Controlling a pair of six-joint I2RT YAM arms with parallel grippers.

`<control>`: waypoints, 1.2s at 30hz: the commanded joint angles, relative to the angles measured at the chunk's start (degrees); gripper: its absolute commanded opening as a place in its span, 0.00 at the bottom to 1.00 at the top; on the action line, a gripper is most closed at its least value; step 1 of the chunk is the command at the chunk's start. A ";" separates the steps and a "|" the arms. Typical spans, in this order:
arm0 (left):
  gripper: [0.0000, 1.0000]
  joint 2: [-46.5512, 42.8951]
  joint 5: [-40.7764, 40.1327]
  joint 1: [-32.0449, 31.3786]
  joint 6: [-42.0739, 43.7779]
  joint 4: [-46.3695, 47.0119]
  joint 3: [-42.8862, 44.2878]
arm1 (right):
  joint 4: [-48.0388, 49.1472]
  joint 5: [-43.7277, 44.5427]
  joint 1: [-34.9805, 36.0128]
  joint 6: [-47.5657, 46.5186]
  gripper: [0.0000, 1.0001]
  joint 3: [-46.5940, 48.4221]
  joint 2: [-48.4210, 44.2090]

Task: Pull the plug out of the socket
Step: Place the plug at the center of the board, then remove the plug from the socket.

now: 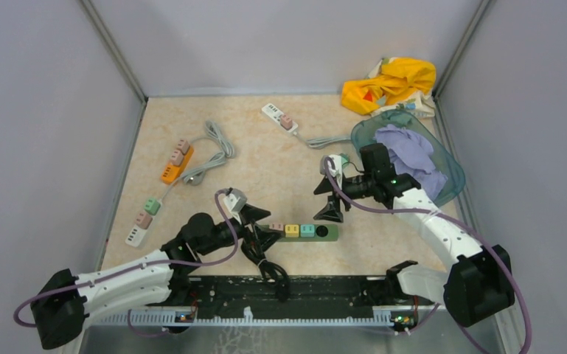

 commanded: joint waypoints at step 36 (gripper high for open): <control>0.98 3.74 3.74 0.29 14.11 12.11 -8.51 | 3.76 13.17 13.11 -9.76 0.82 -5.08 4.00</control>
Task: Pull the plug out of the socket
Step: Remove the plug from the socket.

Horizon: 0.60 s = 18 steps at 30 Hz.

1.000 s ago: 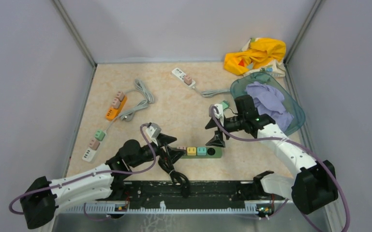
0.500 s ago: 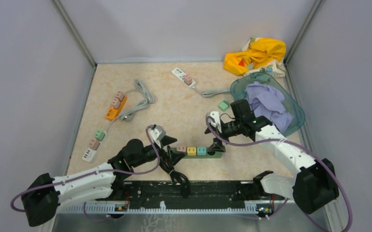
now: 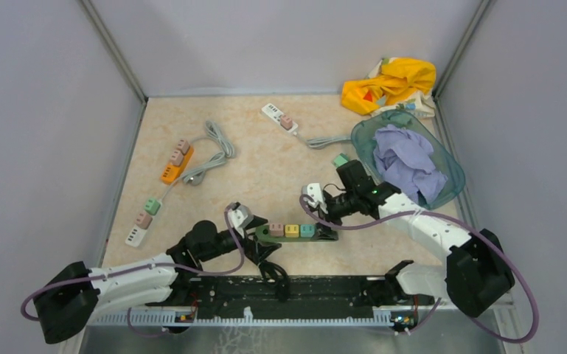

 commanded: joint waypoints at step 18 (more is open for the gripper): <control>0.95 1.26 3.36 0.24 11.02 7.05 -1.62 | 6.67 18.09 12.41 1.37 0.12 1.56 8.41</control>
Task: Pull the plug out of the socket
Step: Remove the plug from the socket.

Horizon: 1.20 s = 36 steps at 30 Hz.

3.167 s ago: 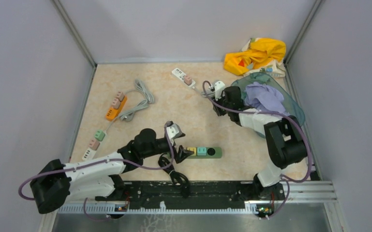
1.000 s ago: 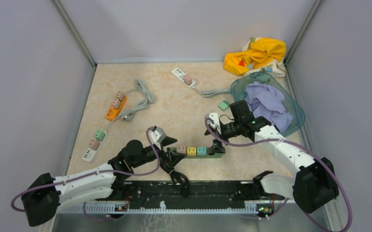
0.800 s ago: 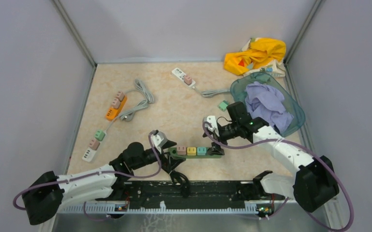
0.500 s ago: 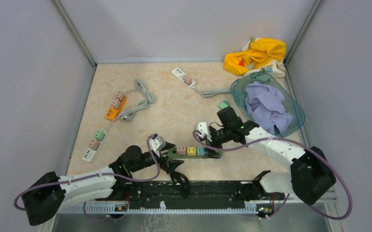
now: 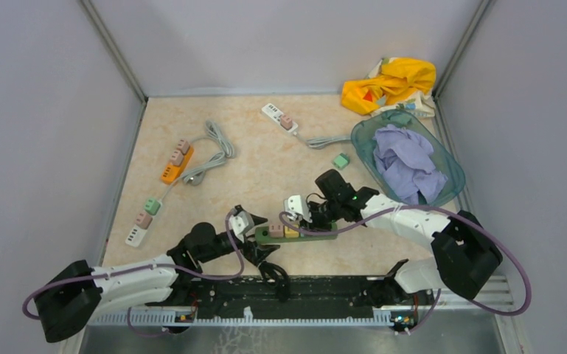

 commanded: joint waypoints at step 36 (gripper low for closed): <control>0.97 27.28 11.50 0.22 11.82 17.55 8.80 | -13.92 -1.03 -4.42 -13.52 0.00 7.21 0.21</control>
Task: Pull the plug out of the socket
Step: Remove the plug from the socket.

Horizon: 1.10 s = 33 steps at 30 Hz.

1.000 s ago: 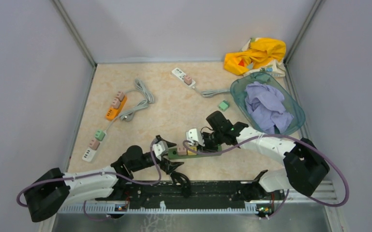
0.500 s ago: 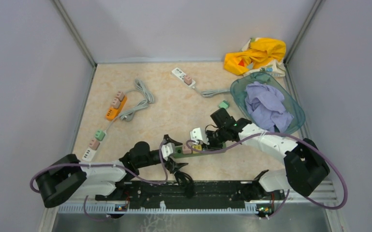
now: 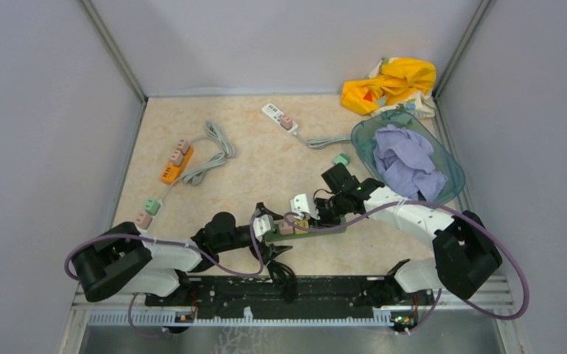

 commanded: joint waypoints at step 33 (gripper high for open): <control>0.53 17.22 -0.99 -1.93 12.16 -12.02 13.81 | -2.99 -4.09 -0.42 -1.03 0.00 3.13 -0.48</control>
